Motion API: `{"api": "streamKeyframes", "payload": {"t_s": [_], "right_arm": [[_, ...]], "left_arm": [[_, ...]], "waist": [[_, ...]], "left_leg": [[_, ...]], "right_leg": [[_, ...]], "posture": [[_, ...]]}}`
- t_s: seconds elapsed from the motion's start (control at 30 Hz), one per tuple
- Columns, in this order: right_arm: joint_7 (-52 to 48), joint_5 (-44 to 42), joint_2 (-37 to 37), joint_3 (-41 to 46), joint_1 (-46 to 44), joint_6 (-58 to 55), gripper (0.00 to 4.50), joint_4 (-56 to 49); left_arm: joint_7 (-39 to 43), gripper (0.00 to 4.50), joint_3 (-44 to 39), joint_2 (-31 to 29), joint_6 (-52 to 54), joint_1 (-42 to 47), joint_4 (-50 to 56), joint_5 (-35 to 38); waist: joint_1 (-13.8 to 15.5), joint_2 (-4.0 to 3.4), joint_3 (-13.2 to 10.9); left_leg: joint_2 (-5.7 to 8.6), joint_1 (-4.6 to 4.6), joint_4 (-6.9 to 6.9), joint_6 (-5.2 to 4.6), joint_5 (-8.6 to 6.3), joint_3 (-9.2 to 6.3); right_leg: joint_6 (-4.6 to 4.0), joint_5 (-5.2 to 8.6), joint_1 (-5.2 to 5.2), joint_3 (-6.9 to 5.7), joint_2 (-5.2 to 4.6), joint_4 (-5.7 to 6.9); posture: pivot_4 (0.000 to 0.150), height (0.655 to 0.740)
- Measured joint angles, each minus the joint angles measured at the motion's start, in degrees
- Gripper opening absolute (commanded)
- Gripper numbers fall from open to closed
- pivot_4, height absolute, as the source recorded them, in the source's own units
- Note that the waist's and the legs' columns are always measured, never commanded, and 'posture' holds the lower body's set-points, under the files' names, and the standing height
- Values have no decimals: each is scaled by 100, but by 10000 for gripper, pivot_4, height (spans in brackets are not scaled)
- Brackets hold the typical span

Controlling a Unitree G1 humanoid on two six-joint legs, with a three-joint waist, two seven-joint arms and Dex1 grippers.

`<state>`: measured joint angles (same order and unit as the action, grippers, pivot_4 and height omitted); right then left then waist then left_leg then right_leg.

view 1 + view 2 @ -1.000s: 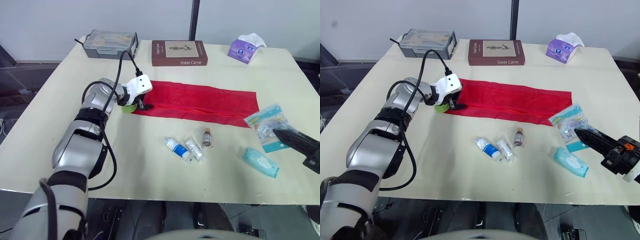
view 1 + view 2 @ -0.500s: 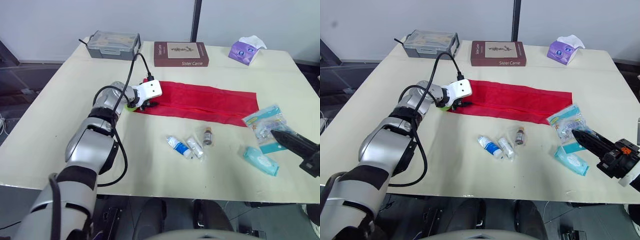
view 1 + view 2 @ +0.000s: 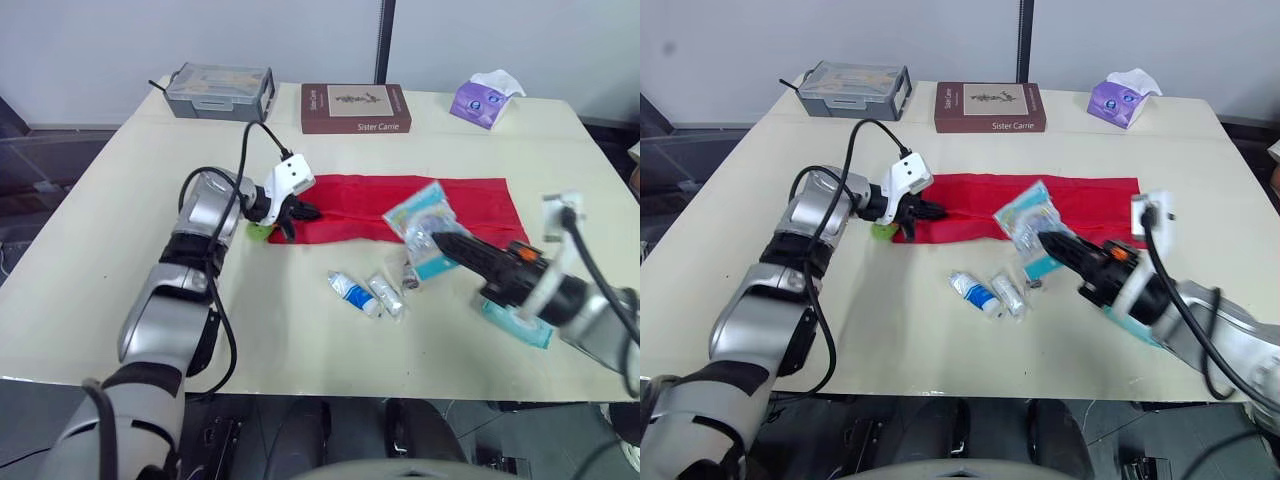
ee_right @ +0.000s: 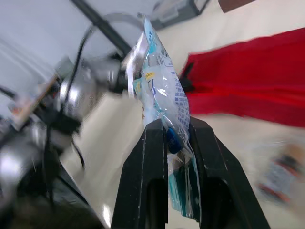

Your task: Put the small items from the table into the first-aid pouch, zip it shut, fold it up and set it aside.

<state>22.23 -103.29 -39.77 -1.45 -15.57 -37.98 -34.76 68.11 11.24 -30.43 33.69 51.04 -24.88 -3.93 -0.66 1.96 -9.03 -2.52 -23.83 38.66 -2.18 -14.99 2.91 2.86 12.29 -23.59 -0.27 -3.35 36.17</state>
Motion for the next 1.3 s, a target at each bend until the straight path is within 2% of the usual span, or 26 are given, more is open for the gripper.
{"api": "streamKeyframes", "payload": {"t_s": [0.2,0.33,0.53,0.73,1.07,1.3], "right_arm": [[467,833,1243,-938,-1024,-256,388,1393],[455,1181,1716,-1159,-1070,-618,388,1885],[482,1329,2134,-1159,-1072,-1083,388,2240],[686,1528,2611,-1096,-1224,-1363,388,2735],[1049,1868,3627,-491,-1814,-1441,387,3831],[933,2334,4319,-55,-1923,-1374,387,4325]], "left_arm": [[-536,0,-186,27,1759,-808,2159,434],[-987,0,-314,82,2397,-1067,2855,731],[-1463,0,-480,77,2602,-1294,3199,1095],[-1597,0,-522,-62,2523,-1458,3372,1366],[-1633,0,-538,-222,2415,-1575,3453,1778],[-1633,0,-511,-382,2414,-1682,3433,2004]], "waist": [[15,-4,-1],[3,-5,0],[-13,-7,0],[-21,-9,0],[-30,-10,0],[-36,-12,0]], "left_leg": [[2,2,5,0,0,-7],[1,9,11,1,1,-7],[-2,15,13,11,7,-9],[0,15,13,13,8,-8],[2,12,13,14,9,-6],[2,12,13,14,9,-7]], "right_leg": [[1,1,-1,11,10,20],[1,1,-1,16,11,33],[-3,2,-6,18,21,52],[-5,3,-11,20,24,56],[-5,3,-16,21,25,57],[-5,3,-16,20,25,57]], "posture": [[1500,7400],[1500,7400],[1500,7400],[1500,7400],[1500,7400],[1500,7400]]}}
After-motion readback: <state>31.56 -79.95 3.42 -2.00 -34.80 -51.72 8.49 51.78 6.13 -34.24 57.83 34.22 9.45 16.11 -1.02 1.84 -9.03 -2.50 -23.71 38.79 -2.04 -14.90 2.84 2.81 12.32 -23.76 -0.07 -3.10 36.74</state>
